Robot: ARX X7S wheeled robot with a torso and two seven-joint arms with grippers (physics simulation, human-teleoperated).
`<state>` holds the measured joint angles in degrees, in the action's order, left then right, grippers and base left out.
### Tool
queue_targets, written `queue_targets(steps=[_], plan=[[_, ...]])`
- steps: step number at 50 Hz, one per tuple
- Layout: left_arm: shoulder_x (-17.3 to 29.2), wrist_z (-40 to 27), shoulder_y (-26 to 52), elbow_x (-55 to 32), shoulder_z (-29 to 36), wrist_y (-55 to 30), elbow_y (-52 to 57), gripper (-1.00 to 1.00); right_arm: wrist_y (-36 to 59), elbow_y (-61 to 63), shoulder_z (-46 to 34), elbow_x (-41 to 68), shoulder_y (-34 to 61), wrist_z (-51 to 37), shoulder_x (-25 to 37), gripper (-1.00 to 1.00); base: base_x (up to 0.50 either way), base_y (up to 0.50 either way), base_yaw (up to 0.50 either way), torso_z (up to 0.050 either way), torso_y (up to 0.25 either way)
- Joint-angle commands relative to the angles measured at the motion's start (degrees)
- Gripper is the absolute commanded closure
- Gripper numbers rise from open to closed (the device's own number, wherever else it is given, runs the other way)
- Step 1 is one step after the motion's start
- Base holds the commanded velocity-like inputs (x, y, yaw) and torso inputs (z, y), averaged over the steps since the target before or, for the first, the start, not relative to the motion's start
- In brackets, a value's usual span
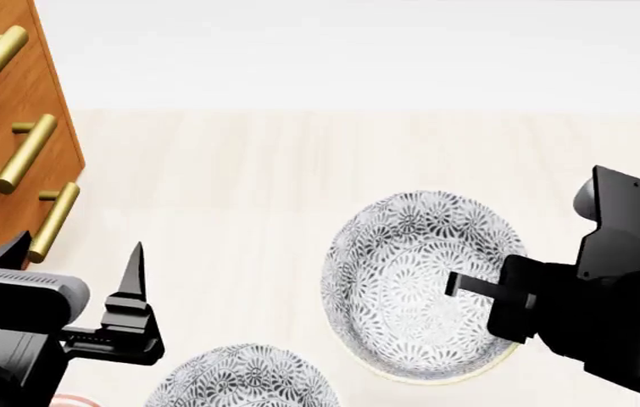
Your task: Stack the bowl at the front on the bowl in the middle.
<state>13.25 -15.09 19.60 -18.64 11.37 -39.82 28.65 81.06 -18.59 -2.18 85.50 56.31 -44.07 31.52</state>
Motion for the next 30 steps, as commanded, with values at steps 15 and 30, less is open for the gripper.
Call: queue_targets(steps=[15, 30], plan=[[0.56, -0.73, 0.51, -1.52, -0.96, -0.49, 1.00, -1.00, -3.81, 16.98, -13.65, 52.49, 8.40, -40.42, 7.12, 1.00, 0.00, 0.00, 0.00, 0.000, 0.000], [0.89, -1.26, 1.20, -2.74, -1.85, -1.37, 1.97, -1.00, -0.32, 19.24, -14.75, 46.04, 4.42, -34.07, 0.46, 1.00, 0.00, 0.00, 0.00, 0.000, 0.001]])
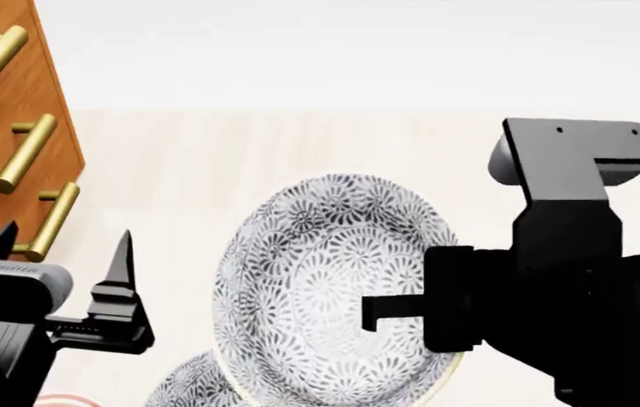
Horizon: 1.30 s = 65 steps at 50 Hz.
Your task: Stack the bowl at the front on the bowl in the middle.
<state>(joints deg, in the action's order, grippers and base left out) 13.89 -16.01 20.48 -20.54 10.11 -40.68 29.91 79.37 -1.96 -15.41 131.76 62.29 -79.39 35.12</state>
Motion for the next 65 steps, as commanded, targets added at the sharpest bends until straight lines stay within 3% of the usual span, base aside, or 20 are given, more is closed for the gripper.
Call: queue_targets(steps=[1, 11, 27, 39, 48, 57, 58, 65], plan=[[0.28, -0.41, 0.33, -0.96, -0.70, -0.62, 0.90, -1.00, 1.88, 2.40, -1.48, -1.04, -2.09, 2.03, -3.71, 1.00, 0.00, 0.00, 0.00, 0.000, 0.000], [0.44, -0.82, 0.39, -1.34, -0.53, -1.00, 1.48, -1.00, 5.96, 1.11, -1.60, -9.24, -5.74, 8.86, -9.20, 1.00, 0.00, 0.00, 0.00, 0.000, 0.000], [0.73, -0.95, -0.10, -1.47, -0.01, -0.27, 1.02, -1.00, 7.96, -0.99, -0.27, -26.30, -7.74, 24.62, -12.03, 1.00, 0.00, 0.00, 0.00, 0.000, 0.001], [1.10, -0.91, -0.37, -1.42, 0.46, 0.56, 0.31, -1.00, 1.51, -7.06, -6.54, -47.99, -6.88, 47.01, -12.89, 1.00, 0.00, 0.00, 0.00, 0.000, 0.000], [1.32, -1.04, -0.59, -1.54, 0.77, 0.83, 0.18, -1.00, -2.11, -10.30, -11.04, -53.62, -7.84, 54.09, -13.72, 1.00, 0.00, 0.00, 0.00, 0.000, 0.000], [1.52, -1.21, -0.59, -1.71, 1.14, 0.82, 0.21, -1.00, -3.35, -11.00, -11.82, -54.36, -8.28, 55.24, -13.73, 1.00, 0.00, 0.00, 0.00, 0.000, 0.000], [1.56, -1.23, -0.62, -1.71, 1.21, 0.83, 0.27, -1.00, -3.48, -11.15, -11.48, -54.08, -8.37, 54.98, -13.72, -1.00, 0.00, 0.00, 0.00, 0.000, 0.000], [1.74, -1.30, -0.68, -1.97, 1.35, 0.84, 0.41, -1.00, -3.02, -10.77, -11.87, -53.55, -8.52, 54.65, -13.48, -1.00, 0.00, 0.00, 0.00, 0.000, 0.000]])
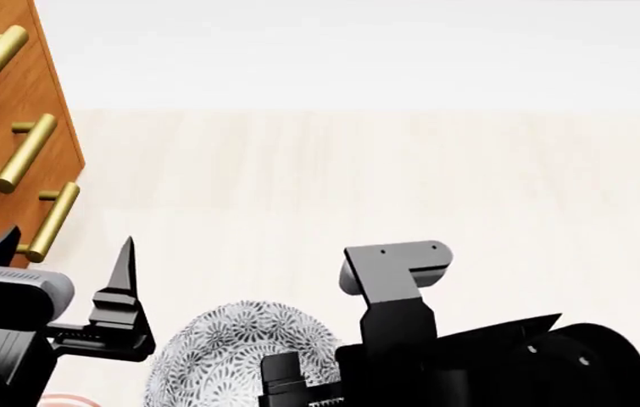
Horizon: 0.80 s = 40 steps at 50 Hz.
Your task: Stack the bowl at the front on the bowl in the middle.
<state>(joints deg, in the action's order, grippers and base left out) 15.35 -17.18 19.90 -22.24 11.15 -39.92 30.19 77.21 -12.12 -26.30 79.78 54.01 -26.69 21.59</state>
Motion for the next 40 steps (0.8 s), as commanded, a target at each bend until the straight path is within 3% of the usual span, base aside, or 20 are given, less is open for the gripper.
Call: queue_targets(steps=[1, 10, 13, 17, 21, 23, 24, 27, 30, 34, 40], plan=[[0.30, -0.15, -0.12, -0.28, 0.35, 0.11, 0.12, -1.00, -0.93, -0.63, -1.04, -1.60, -0.25, 2.04, 0.05, -1.00, 0.00, 0.00, 0.00, 0.000, 0.000], [0.51, -0.09, -0.18, -0.38, 0.63, 0.46, -0.19, -1.00, 0.18, -0.30, -1.41, -0.54, 0.16, 0.82, 0.14, -1.00, 0.00, 0.00, 0.00, 0.000, 0.000], [0.58, -0.13, -0.18, -0.79, 0.38, 0.26, 0.02, -1.00, 1.44, 3.11, 1.14, 3.20, 0.18, -4.00, 0.91, -1.00, 0.00, 0.00, 0.00, 0.000, 0.000], [0.65, -0.26, -0.09, -1.28, 0.12, -0.07, 0.46, -1.00, 2.68, 13.08, 7.23, 16.12, -0.09, -17.16, 3.26, -1.00, 0.00, 0.00, 0.00, 0.000, 0.000], [0.44, -0.66, 0.19, -1.33, 0.25, -0.25, 0.48, -1.00, -0.08, 23.13, 12.06, 19.98, -1.46, -21.48, 6.04, -1.00, 0.00, 0.00, 0.00, 0.000, 0.003], [0.35, -0.84, 0.21, -1.30, 0.39, -0.25, 0.63, -1.00, -2.03, 28.48, 14.22, 15.57, -3.81, -18.83, 7.16, -1.00, 0.00, 0.00, 0.00, 0.000, 0.000], [0.31, -0.88, 0.18, -1.17, 0.43, 0.06, 0.54, -1.00, -7.37, 37.07, 13.49, 6.97, -5.93, -12.37, 8.99, -1.00, 0.00, 0.00, 0.00, 0.000, 0.000], [0.21, -0.76, -0.04, -1.01, 0.47, 1.08, 0.10, -1.00, -23.35, 47.77, 7.93, -18.81, -15.23, -12.17, 11.21, -1.00, 0.00, 0.00, 0.00, 0.000, 0.000], [0.12, -0.67, -0.55, -0.65, 0.57, 2.54, 0.06, -1.00, -34.81, 50.91, 2.14, -42.27, -20.98, -13.58, 12.39, -1.00, 0.00, 0.00, 0.00, 0.000, 0.000], [0.13, -0.28, -2.21, -0.13, -0.16, 6.76, 1.62, -1.00, -46.52, 51.36, -4.40, -60.26, -26.43, -18.75, 13.23, -1.00, 0.00, 0.00, 0.00, 0.000, 0.000], [0.28, -0.07, -6.05, 2.23, 0.28, 14.19, 4.27, -1.00, -52.64, 54.74, -9.02, -74.58, -31.05, -25.66, 15.11, -1.00, 0.00, 0.00, 0.00, 0.000, 0.000]])
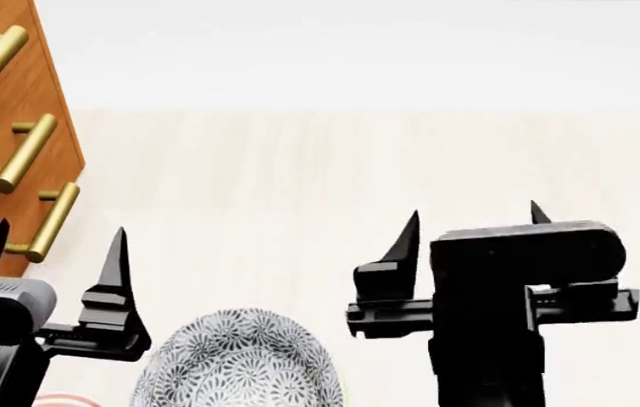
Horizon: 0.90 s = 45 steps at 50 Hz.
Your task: Stack the bowl at the front on the bowl in the middle.
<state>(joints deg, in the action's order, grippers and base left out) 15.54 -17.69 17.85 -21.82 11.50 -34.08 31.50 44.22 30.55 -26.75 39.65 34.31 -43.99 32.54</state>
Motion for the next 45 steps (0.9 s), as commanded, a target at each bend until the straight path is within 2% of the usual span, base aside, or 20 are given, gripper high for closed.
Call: queue_targets(steps=[1, 11, 14, 35, 45], plan=[[0.06, 0.46, -4.38, 1.95, -0.19, 9.30, 3.28, -1.00, -19.49, 12.56, -8.88, -35.21, -11.58, -8.73, 4.29, -1.00, 0.00, 0.00, 0.00, 0.000, 0.000], [0.63, -0.77, -5.84, 3.19, -0.29, 11.26, 6.62, -1.00, -16.50, 15.40, -9.98, -36.22, -11.02, -8.62, 3.93, -1.00, 0.00, 0.00, 0.00, 0.000, 0.000], [0.67, -0.89, -5.89, 3.33, -0.18, 11.48, 6.41, -1.00, -19.28, 14.31, -9.04, -35.10, -11.58, -8.42, 4.20, -1.00, 0.00, 0.00, 0.00, 0.000, 0.000], [0.76, -1.11, -5.41, 3.79, 1.16, 12.44, 5.04, -1.00, -22.73, 7.97, -6.29, -30.67, -11.99, -7.18, 3.34, -1.00, 0.00, 0.00, 0.00, 0.000, 0.000], [1.35, -1.34, -6.43, 2.98, 0.81, 12.74, 6.90, -1.00, -21.55, 8.05, -6.62, -30.70, -11.72, -7.24, 2.86, -1.00, 0.00, 0.00, 0.00, 0.000, 0.000]])
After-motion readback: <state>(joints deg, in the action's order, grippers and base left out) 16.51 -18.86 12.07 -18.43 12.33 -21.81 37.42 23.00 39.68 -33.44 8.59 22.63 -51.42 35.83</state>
